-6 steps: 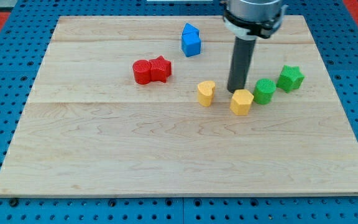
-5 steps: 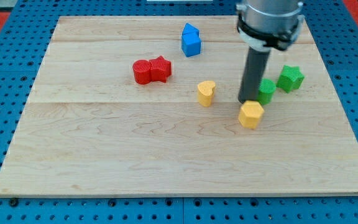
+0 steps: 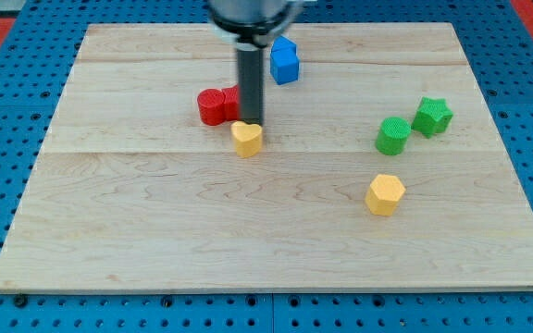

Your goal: Slide the yellow heart above yellow hexagon

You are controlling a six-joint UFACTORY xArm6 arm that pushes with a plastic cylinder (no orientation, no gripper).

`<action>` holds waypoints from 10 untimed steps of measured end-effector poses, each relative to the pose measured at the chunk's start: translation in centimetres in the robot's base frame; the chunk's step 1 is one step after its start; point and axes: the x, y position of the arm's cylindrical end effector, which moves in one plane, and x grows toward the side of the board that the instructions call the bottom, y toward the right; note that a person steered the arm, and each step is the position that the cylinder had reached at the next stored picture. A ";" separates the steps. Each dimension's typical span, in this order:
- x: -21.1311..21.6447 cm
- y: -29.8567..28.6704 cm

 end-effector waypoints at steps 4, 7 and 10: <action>3.2 9.9; 6.0 15.7; 8.0 20.4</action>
